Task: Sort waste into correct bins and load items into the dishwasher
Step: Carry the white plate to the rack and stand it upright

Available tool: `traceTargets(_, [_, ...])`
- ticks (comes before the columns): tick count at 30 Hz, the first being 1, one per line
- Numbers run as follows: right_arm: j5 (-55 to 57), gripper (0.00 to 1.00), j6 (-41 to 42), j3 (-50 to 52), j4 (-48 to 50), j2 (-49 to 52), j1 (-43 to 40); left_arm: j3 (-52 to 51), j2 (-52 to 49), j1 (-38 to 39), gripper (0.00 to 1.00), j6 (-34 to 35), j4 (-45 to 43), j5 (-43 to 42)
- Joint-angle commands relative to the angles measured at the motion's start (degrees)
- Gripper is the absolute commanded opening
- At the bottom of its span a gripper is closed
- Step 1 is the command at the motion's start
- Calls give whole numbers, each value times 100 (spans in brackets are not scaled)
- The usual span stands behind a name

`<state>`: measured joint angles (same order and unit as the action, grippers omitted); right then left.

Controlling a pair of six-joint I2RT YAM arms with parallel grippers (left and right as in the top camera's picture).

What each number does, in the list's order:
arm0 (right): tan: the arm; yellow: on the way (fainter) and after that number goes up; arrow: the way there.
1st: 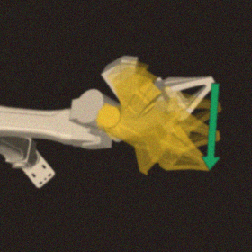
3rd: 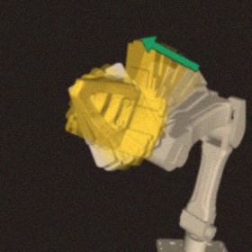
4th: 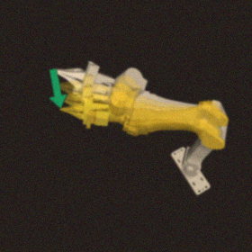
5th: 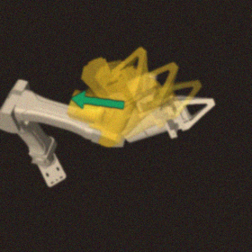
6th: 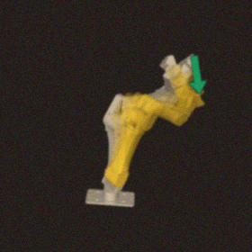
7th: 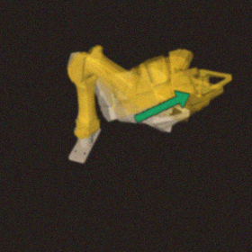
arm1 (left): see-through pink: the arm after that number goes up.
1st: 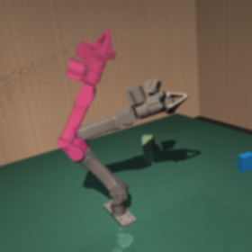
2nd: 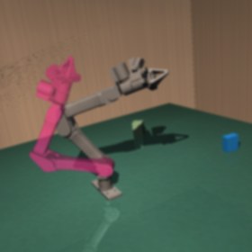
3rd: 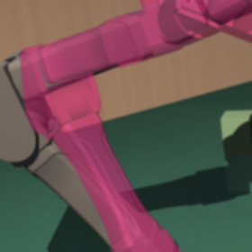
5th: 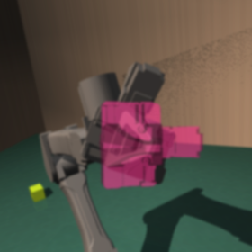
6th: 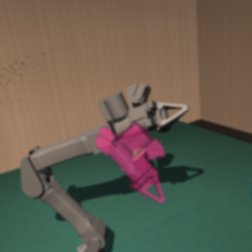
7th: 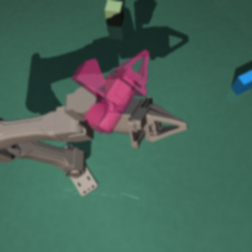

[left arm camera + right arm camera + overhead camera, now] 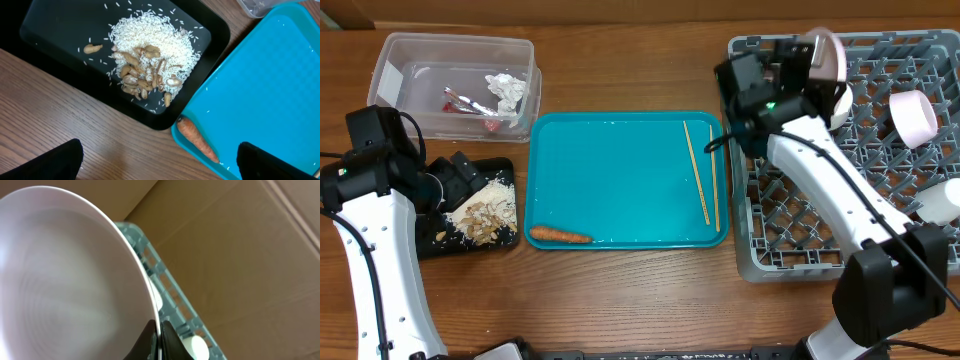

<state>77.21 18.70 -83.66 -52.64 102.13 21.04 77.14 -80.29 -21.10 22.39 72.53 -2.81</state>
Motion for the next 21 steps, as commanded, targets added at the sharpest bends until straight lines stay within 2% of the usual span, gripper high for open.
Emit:
traceTargets(1, [-409, 4, 256, 232, 120, -20, 63, -24, 48, 13, 100, 79, -46, -24])
traceTargets(6, [-1003, 4, 409, 319, 247, -17, 334, -24, 48, 13, 100, 79, -42, -28])
traceTargets(11, [-1078, 4, 400, 319, 640, -17, 931, -24, 48, 13, 100, 79, -42, -120])
traceTargets(12, [-1095, 6, 380, 319, 704, -17, 1084, -24, 48, 13, 100, 79, -42, -133])
traceTargets(13, [-1099, 27, 385, 319, 721, -17, 1283, -24, 48, 13, 100, 79, -42, -131])
traceTargets(14, [-1099, 41, 385, 319, 723, -17, 1370, -24, 46, 13, 100, 79, -42, -131])
traceTargets(15, [-1099, 61, 385, 319, 717, -17, 1508, -24, 48, 13, 100, 79, -39, -131])
traceTargets(17, [-1097, 76, 387, 319, 671, -20, 1637, -24, 48, 13, 100, 79, -37, -133])
traceTargets(18, [-1106, 80, 387, 319, 638, -20, 1657, -24, 48, 13, 100, 79, -37, -133])
traceTargets(21, [-1309, 82, 387, 317, 509, -52, 1655, -24, 48, 13, 100, 76, -35, -133])
